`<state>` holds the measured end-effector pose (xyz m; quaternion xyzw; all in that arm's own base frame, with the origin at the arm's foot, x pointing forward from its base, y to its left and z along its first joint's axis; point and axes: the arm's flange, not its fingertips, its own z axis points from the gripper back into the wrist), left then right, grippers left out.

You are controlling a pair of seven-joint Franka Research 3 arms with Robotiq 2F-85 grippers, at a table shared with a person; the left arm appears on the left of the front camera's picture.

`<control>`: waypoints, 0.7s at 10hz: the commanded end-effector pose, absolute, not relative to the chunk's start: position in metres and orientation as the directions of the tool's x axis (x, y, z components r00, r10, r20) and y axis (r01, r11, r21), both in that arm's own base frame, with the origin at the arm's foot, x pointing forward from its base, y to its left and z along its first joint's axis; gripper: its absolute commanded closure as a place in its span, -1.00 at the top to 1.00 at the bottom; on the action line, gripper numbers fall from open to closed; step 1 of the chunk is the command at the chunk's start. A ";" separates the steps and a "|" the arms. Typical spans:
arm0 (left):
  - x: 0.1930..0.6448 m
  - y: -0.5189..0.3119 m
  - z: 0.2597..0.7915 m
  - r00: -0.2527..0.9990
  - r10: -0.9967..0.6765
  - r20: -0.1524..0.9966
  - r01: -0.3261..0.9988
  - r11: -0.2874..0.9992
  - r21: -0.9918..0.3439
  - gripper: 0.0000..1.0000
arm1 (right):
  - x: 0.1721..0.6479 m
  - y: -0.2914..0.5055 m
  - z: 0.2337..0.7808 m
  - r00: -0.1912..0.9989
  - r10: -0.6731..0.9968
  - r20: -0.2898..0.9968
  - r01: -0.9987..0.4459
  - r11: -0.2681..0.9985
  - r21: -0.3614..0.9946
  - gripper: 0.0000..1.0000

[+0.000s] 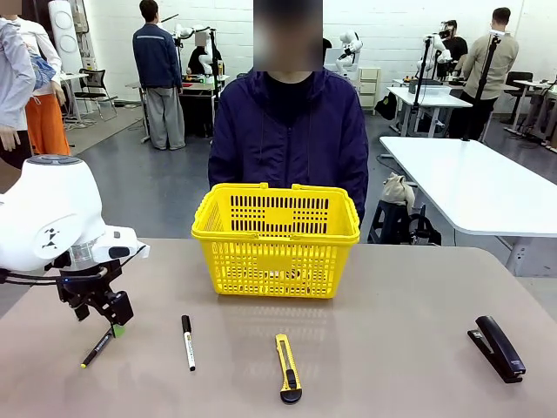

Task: Place the items the person wants into the basket.
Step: Pick up the item the person points to and place it in the Market Basket.

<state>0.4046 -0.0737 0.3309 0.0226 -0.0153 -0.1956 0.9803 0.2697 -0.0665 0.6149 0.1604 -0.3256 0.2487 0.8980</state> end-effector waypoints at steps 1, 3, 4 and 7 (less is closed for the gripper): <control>0.412 -0.074 0.323 0.919 -0.394 0.020 0.393 0.919 0.033 1.00 | 0.271 -0.065 0.614 0.680 0.341 0.649 -0.531 0.839 0.115 1.00; 0.414 -0.075 0.317 0.919 -0.394 0.007 0.393 0.918 0.048 1.00 | 0.271 -0.065 0.614 0.680 0.341 0.649 -0.531 0.839 0.115 1.00; 0.414 -0.075 0.314 0.920 -0.392 0.000 0.392 0.919 0.050 1.00 | 0.271 -0.065 0.614 0.680 0.341 0.649 -0.531 0.839 0.115 1.00; 0.414 -0.074 0.311 0.919 -0.394 -0.005 0.394 0.918 0.054 1.00 | 0.271 -0.065 0.614 0.680 0.341 0.649 -0.531 0.839 0.115 1.00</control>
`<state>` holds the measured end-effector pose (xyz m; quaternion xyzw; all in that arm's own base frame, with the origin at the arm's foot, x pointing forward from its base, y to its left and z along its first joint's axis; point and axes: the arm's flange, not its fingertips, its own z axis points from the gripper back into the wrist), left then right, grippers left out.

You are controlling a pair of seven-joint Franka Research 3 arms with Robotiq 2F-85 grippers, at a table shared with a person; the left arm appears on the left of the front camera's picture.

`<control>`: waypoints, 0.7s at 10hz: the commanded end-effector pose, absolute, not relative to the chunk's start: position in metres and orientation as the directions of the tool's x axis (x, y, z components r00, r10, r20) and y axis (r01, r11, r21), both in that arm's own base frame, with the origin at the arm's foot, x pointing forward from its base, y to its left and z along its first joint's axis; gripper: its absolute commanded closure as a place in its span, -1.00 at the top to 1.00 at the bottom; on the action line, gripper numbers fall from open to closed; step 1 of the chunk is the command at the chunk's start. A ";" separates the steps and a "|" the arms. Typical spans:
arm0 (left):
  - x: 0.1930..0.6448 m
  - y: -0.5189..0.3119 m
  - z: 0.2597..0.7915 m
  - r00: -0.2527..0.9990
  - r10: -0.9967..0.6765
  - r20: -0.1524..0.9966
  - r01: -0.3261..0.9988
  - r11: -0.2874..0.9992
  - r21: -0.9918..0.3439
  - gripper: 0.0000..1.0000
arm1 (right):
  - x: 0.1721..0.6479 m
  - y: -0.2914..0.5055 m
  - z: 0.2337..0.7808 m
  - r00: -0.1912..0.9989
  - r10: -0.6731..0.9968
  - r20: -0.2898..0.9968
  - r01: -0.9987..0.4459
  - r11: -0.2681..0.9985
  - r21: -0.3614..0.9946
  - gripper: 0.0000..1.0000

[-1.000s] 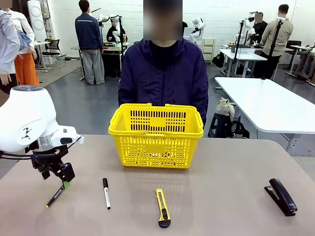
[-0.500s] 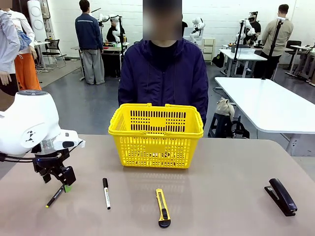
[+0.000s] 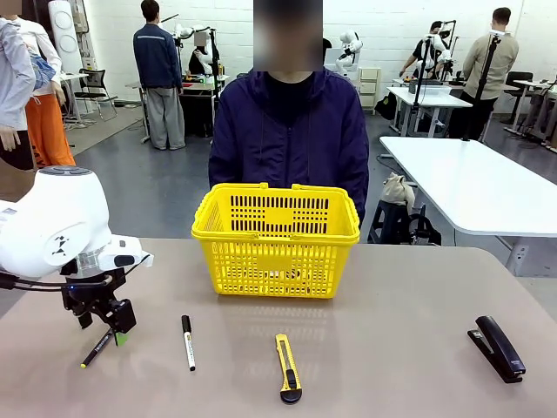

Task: Place the items the person wants into the basket.
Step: Pick up the item the person points to and place it in the Market Basket.

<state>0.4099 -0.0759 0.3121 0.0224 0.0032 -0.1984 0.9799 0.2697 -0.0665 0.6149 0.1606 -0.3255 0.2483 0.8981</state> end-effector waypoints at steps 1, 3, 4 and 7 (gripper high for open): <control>0.415 -0.074 0.309 0.919 -0.394 -0.012 0.394 0.917 0.054 1.00 | 0.271 -0.065 0.614 0.680 0.341 0.649 -0.531 0.839 0.115 1.00; 0.417 -0.073 0.305 0.921 -0.389 -0.024 0.390 0.919 0.057 1.00 | 0.271 -0.065 0.614 0.680 0.341 0.649 -0.531 0.839 0.115 1.00; 0.417 -0.073 0.305 0.920 -0.391 -0.022 0.392 0.918 0.057 1.00 | 0.271 -0.065 0.614 0.680 0.341 0.649 -0.531 0.839 0.115 1.00; 0.417 -0.073 0.305 0.919 -0.395 -0.018 0.395 0.917 0.057 1.00 | 0.271 -0.065 0.614 0.680 0.341 0.649 -0.531 0.839 0.115 1.00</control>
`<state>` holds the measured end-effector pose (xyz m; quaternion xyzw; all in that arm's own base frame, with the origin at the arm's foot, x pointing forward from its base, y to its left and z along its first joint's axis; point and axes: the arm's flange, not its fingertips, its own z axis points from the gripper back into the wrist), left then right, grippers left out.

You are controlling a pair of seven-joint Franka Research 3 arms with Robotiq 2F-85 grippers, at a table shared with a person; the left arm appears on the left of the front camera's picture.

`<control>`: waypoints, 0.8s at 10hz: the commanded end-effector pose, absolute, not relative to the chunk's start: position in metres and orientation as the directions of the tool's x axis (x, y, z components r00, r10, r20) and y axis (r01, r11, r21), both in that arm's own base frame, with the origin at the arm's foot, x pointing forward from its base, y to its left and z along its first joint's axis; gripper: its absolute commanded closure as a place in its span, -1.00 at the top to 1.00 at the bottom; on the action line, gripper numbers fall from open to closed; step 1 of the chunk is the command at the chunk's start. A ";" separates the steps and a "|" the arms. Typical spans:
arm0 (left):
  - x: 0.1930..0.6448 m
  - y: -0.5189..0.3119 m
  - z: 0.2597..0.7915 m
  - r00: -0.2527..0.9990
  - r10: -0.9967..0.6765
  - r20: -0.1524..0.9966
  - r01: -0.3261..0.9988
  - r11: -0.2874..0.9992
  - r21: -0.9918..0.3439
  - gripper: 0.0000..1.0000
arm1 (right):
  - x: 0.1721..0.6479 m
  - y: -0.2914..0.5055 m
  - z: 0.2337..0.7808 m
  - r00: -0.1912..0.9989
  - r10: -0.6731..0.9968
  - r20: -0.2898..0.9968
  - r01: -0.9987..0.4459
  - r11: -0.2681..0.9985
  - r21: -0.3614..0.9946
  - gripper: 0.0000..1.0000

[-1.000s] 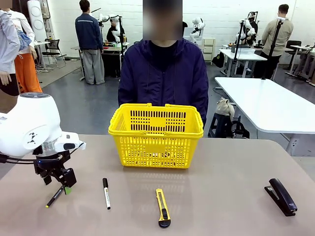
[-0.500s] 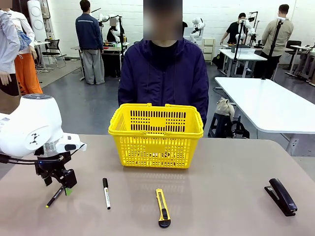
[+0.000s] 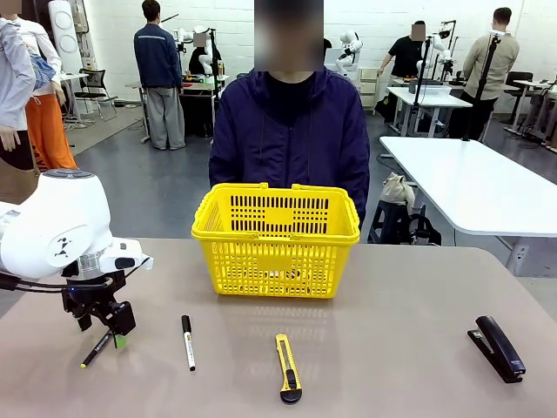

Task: Place the items the person wants into the basket.
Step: Pick up the item the person points to and place it in the Market Basket.

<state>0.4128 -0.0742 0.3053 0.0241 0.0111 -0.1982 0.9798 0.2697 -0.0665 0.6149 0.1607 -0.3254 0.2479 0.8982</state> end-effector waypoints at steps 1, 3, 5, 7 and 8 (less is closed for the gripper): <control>0.417 -0.073 0.306 0.907 -0.421 0.002 0.420 0.906 0.051 0.21 | 0.271 -0.065 0.614 0.680 0.341 0.649 -0.531 0.839 0.115 1.00; 0.416 -0.072 0.306 0.912 -0.411 -0.008 0.411 0.910 0.050 -0.94 | 0.271 -0.065 0.614 0.680 0.341 0.649 -0.531 0.839 0.115 1.00; 0.416 -0.073 0.307 0.911 -0.412 -0.009 0.411 0.910 0.047 -1.00 | 0.271 -0.065 0.614 0.680 0.341 0.649 -0.531 0.839 0.115 1.00; 0.416 -0.072 0.307 0.912 -0.410 -0.009 0.410 0.911 0.044 -0.85 | 0.271 -0.065 0.614 0.680 0.341 0.649 -0.531 0.839 0.115 1.00; 0.417 -0.072 0.306 0.912 -0.409 -0.015 0.410 0.911 0.043 -1.00 | 0.271 -0.065 0.614 0.680 0.341 0.649 -0.531 0.839 0.115 1.00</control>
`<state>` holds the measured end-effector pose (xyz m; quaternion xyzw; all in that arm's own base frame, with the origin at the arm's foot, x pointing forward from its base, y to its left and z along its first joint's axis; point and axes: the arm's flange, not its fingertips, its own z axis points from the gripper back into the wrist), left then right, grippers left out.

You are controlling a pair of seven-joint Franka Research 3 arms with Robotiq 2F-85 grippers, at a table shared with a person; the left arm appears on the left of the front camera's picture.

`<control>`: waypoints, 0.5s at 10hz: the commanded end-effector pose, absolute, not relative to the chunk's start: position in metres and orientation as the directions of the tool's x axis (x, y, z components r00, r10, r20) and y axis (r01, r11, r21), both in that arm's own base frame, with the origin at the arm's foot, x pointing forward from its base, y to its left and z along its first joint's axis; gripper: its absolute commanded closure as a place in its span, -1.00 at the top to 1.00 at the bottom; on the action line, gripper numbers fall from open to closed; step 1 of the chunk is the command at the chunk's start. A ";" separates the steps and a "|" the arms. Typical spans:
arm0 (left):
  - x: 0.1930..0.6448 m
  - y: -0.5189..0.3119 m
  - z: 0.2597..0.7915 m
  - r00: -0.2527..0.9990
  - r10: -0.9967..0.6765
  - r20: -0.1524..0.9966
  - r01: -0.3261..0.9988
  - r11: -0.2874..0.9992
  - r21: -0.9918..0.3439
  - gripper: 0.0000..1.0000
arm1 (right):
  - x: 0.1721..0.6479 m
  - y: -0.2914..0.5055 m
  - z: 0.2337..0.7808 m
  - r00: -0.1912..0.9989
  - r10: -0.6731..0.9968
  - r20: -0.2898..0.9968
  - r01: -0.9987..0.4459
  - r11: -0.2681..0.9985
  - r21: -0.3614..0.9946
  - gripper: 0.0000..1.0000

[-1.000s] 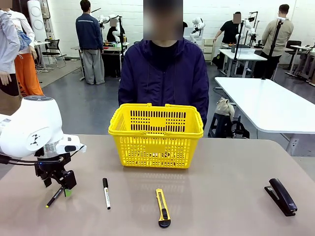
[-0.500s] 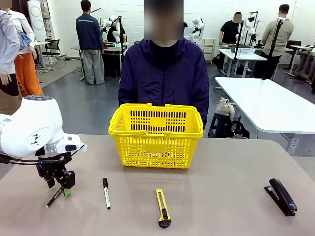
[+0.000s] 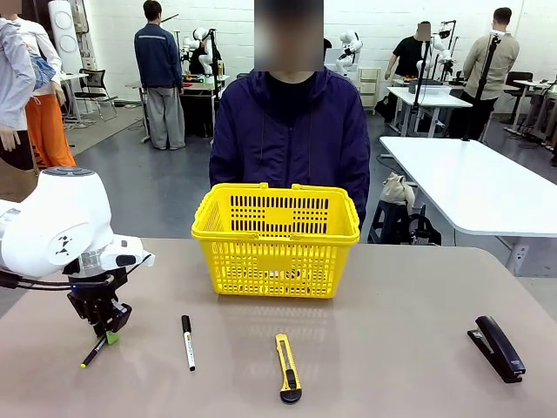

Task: Place the items the person wants into the basket.
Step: Pick up the item the person points to and place it in the Market Basket.

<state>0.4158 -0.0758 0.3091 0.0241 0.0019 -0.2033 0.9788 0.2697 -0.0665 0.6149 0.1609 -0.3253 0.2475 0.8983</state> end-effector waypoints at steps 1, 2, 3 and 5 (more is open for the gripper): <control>0.417 -0.072 0.307 0.914 -0.406 -0.020 0.406 0.913 0.043 -1.00 | 0.271 -0.065 0.614 0.680 0.341 0.649 -0.531 0.839 0.115 1.00; 0.417 -0.072 0.307 0.913 -0.407 -0.022 0.407 0.912 0.049 -1.00 | 0.271 -0.065 0.614 0.680 0.341 0.649 -0.531 0.839 0.115 1.00; 0.416 -0.071 0.308 0.913 -0.408 -0.024 0.409 0.911 0.051 -1.00 | 0.271 -0.065 0.614 0.680 0.341 0.649 -0.531 0.839 0.115 1.00; 0.416 -0.070 0.315 0.911 -0.412 -0.017 0.412 0.910 0.048 -1.00 | 0.271 -0.065 0.614 0.680 0.341 0.649 -0.531 0.839 0.115 1.00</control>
